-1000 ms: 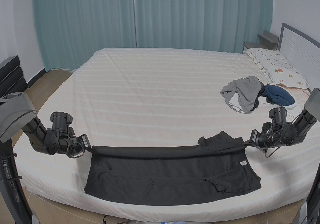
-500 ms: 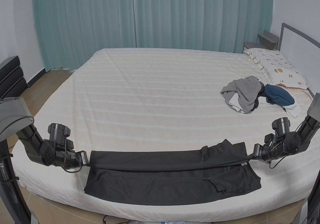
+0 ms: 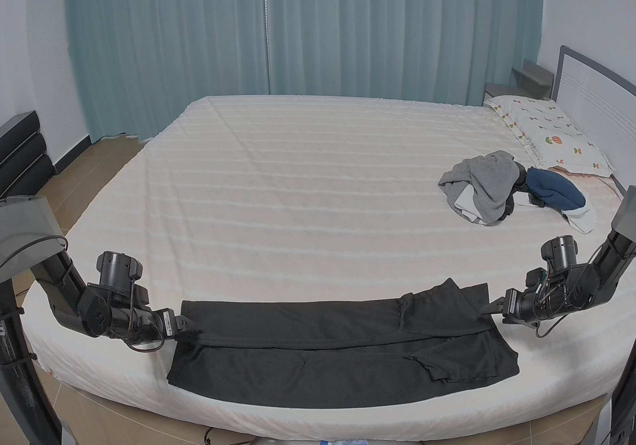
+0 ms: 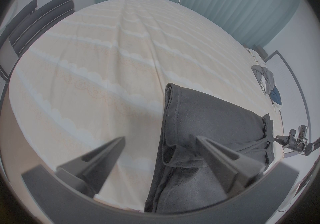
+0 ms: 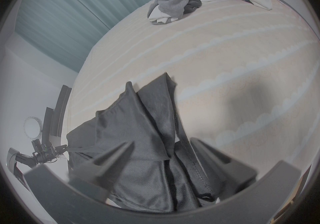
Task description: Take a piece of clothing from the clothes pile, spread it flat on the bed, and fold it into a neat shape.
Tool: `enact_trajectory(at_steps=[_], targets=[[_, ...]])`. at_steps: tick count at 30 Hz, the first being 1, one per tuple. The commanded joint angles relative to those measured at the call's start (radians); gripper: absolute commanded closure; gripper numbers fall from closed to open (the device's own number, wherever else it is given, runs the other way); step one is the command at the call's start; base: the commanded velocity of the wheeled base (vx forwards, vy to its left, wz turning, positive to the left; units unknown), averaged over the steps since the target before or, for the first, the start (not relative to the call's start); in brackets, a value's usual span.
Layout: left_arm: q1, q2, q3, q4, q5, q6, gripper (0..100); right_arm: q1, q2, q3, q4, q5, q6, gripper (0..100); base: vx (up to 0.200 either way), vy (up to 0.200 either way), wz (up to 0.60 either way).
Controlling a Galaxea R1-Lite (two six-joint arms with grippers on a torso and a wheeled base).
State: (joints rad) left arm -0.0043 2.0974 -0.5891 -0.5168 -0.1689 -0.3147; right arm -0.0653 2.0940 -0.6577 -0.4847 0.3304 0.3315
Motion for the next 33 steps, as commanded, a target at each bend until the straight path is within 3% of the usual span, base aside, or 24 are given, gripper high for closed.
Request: enact_trajectory(at_steps=[1, 4, 10, 17, 22, 29, 30, 33], targets=[[0.007, -0.039, -0.005, 0.0, -0.004, -0.007, 0, -0.004, -0.046, -0.013, -0.002, 0.016, 0.038, 0, 0.0, 0.0, 0.0], [0.018, -0.06, -0.02, 0.0, -0.007, -0.049, 0, -0.005, -0.06, -0.039, 0.0, 0.019, 0.11, 0, 0.0, 0.0, 0.0], [0.013, -0.043, -0.115, 0.001, -0.011, -0.228, 0, 0.005, -0.029, -0.089, -0.002, 0.021, 0.235, 0, 0.0, 0.0, 0.0], [0.006, 0.087, -0.227, 0.003, -0.011, -0.353, 0, 0.009, 0.049, -0.149, -0.003, 0.016, 0.366, 0, 0.0, 0.0, 0.0], [-0.005, 0.127, -0.238, -0.003, -0.011, -0.368, 0, 0.002, 0.089, -0.151, -0.046, 0.025, 0.449, 0, 0.0, 0.0, 0.0], [-0.04, 0.145, -0.238, -0.006, -0.009, -0.366, 0, -0.007, 0.096, -0.123, -0.112, 0.025, 0.455, 0, 0.0, 0.0, 0.0], [-0.04, 0.145, -0.239, -0.006, -0.009, -0.368, 100, -0.007, 0.093, -0.119, -0.112, 0.025, 0.454, 0, 0.0, 0.0, 0.0], [-0.039, 0.147, -0.245, -0.006, -0.009, -0.369, 100, -0.005, 0.1, -0.12, -0.112, 0.025, 0.452, 0, 0.0, 0.0, 0.0]])
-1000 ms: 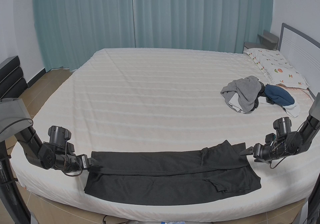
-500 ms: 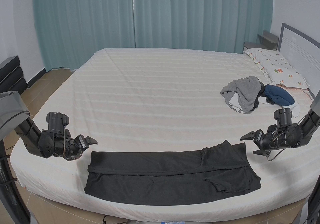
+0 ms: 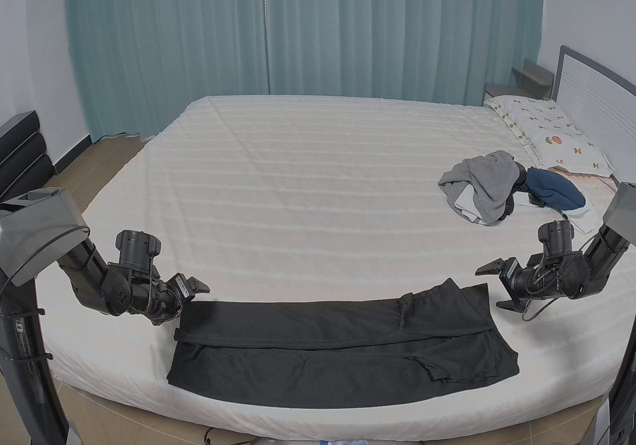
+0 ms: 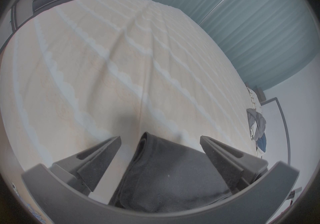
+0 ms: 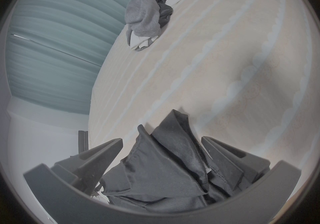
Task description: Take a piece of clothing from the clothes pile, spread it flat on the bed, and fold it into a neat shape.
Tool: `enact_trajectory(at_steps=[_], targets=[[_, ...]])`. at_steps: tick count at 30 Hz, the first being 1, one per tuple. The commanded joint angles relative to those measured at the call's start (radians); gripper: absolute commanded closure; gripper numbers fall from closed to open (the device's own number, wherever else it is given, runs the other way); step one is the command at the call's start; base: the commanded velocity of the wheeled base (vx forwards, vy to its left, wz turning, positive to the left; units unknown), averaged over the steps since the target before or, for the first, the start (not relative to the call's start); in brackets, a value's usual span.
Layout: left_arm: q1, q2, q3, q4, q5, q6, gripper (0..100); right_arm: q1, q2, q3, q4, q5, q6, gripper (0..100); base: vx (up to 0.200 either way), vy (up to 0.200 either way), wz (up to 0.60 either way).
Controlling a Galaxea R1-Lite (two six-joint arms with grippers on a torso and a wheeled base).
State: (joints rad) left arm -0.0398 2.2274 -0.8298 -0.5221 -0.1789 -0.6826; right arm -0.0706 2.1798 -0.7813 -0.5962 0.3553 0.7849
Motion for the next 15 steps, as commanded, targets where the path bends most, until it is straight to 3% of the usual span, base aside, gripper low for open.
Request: enact_trajectory(at_steps=[1, 5, 11, 15], targets=[[-0.005, 0.017, -0.005, -0.001, 0.001, -0.002, 100, 0.0, 0.014, 0.002, -0.001, 0.001, -0.001, 0, 0.0, 0.0, 0.0], [-0.002, 0.018, -0.005, 0.001, 0.004, -0.008, 100, 0.0, 0.012, 0.004, -0.001, -0.004, 0.002, 0, 0.0, 0.0, 0.0], [0.011, 0.003, -0.019, -0.024, 0.016, -0.117, 100, 0.005, 0.015, -0.009, -0.001, -0.007, 0.002, 0, 0.0, 0.0, 0.0], [0.017, 0.004, -0.011, -0.061, 0.016, -0.126, 100, 0.005, 0.017, -0.021, -0.001, -0.007, 0.002, 0, 0.0, 0.0, 0.0]])
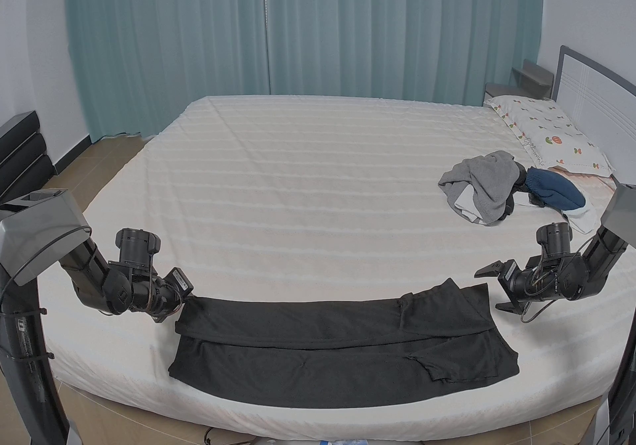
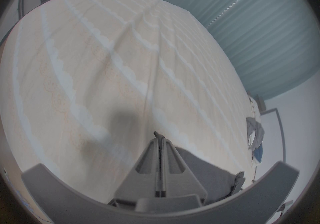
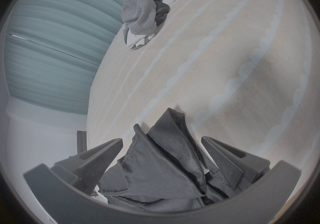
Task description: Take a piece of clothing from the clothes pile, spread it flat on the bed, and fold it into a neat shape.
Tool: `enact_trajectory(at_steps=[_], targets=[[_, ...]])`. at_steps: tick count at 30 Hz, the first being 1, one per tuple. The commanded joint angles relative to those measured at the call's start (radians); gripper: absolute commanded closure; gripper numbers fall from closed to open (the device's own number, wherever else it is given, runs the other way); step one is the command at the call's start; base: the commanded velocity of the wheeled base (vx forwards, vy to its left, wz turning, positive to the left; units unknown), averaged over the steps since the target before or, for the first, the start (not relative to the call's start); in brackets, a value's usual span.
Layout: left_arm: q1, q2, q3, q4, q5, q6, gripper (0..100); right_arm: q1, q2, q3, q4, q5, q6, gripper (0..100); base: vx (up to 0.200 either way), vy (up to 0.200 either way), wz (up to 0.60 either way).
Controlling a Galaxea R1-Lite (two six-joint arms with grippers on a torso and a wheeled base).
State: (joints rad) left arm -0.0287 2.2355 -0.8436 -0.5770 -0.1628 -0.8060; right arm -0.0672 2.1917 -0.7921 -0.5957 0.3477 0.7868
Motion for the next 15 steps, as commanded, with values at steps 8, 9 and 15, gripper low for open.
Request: enact_trajectory(at_steps=[8, 9, 15], targets=[[0.007, 0.006, 0.011, -0.02, 0.005, 0.001, 100, 0.004, 0.045, -0.044, -0.001, -0.003, -0.001, 0, 0.0, 0.0, 0.0], [0.007, 0.006, 0.011, -0.018, 0.005, 0.002, 100, 0.006, 0.049, -0.052, -0.001, -0.003, -0.001, 0, 0.0, 0.0, 0.0], [0.007, 0.007, 0.012, -0.017, 0.005, 0.004, 100, 0.007, 0.066, -0.07, -0.001, -0.003, -0.003, 100, 0.0, 0.0, 0.0]])
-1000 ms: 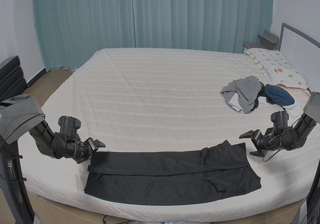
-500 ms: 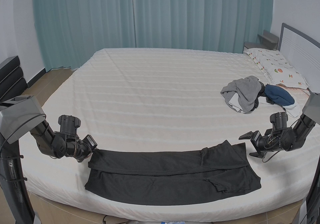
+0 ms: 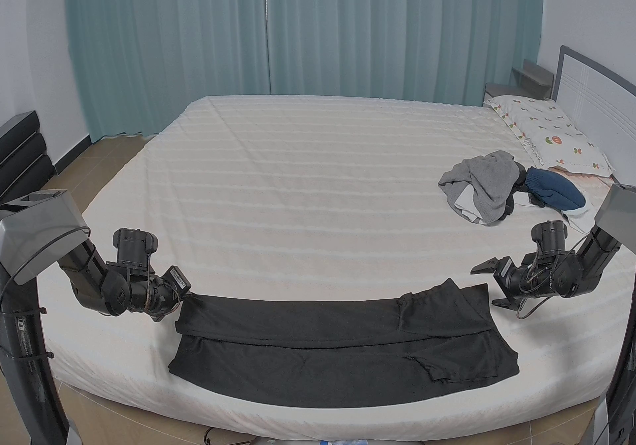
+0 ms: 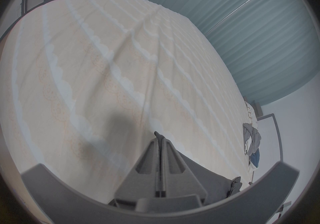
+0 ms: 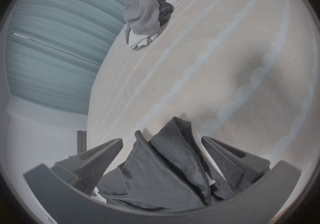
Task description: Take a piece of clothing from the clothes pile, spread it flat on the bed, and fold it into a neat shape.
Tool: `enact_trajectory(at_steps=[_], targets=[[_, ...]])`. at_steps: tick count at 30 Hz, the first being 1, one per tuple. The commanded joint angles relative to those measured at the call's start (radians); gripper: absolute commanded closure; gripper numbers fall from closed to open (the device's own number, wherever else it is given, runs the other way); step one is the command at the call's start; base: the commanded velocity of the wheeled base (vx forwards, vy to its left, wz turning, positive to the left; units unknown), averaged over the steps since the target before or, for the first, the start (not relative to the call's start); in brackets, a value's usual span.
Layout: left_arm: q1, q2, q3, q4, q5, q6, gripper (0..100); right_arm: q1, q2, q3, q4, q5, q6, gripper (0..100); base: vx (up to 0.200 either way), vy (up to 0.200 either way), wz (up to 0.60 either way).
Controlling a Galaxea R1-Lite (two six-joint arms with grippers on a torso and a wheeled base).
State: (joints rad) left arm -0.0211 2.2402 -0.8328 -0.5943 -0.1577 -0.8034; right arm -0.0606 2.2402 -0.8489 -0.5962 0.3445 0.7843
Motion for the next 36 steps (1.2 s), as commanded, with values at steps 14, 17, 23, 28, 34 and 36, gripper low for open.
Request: enact_trajectory(at_steps=[14, 17, 23, 28, 34, 36], targets=[[0.0, 0.007, 0.006, 0.002, 0.0, 0.001, 100, -0.008, 0.032, -0.036, -0.002, -0.018, 0.003, 100, 0.0, 0.0, 0.0], [0.0, 0.009, 0.006, 0.002, 0.0, 0.003, 100, -0.008, 0.033, -0.039, -0.002, -0.018, 0.006, 100, 0.0, 0.0, 0.0], [0.001, 0.007, 0.007, 0.002, -0.002, 0.003, 100, -0.01, 0.036, -0.045, -0.002, -0.019, 0.007, 100, 0.0, 0.0, 0.0], [0.003, 0.004, 0.009, 0.004, -0.002, 0.001, 0, -0.008, 0.036, -0.041, -0.001, -0.018, 0.007, 0, 0.0, 0.0, 0.0], [0.013, -0.016, 0.027, 0.002, -0.003, -0.007, 0, -0.015, -0.001, -0.013, -0.001, -0.016, 0.039, 0, 0.0, 0.0, 0.0], [0.032, -0.047, 0.049, 0.001, -0.01, -0.008, 0, -0.027, -0.024, 0.002, -0.001, -0.009, 0.056, 0, 0.0, 0.0, 0.0]])
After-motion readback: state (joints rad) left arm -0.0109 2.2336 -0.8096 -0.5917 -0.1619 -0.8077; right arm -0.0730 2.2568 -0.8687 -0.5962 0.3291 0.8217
